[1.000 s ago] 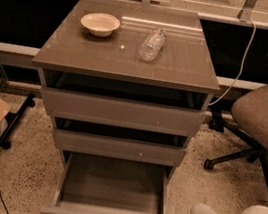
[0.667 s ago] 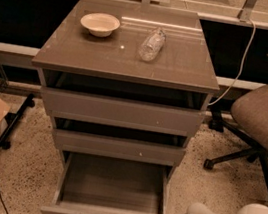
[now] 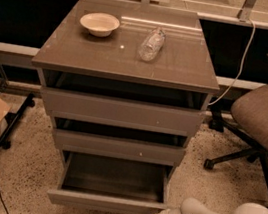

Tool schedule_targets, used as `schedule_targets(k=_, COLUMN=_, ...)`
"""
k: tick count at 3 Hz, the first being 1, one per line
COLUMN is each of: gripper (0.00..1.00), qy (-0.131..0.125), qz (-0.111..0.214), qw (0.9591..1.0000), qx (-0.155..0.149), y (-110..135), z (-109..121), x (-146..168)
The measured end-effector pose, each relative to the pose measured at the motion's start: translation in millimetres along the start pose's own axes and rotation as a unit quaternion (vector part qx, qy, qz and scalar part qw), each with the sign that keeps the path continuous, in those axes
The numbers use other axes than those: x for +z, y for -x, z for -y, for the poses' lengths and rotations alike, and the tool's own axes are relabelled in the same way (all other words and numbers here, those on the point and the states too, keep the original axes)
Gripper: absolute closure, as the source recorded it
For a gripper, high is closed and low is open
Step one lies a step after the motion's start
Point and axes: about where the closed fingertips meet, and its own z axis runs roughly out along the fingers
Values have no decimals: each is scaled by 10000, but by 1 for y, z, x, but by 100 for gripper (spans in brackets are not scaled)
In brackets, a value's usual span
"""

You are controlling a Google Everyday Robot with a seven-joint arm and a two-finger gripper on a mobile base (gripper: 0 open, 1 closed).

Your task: Close bottom drawer

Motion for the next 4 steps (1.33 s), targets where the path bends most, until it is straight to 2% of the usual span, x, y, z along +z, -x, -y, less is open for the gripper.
schedule_targets(k=1, gripper=100, qy=0, qz=0, qw=10000, qx=0, y=0, z=0, x=0)
schedule_targets(k=2, gripper=100, qy=-333, qz=51, qw=9992, qx=-216, y=12, z=10, x=5)
schedule_targets(k=3, gripper=100, qy=-830, qz=203, qw=9943, qx=-640, y=33, z=35, x=15)
schedule_targets(k=4, gripper=100, qy=-1177, qz=351, qw=9878, qx=-957, y=51, z=61, x=21)
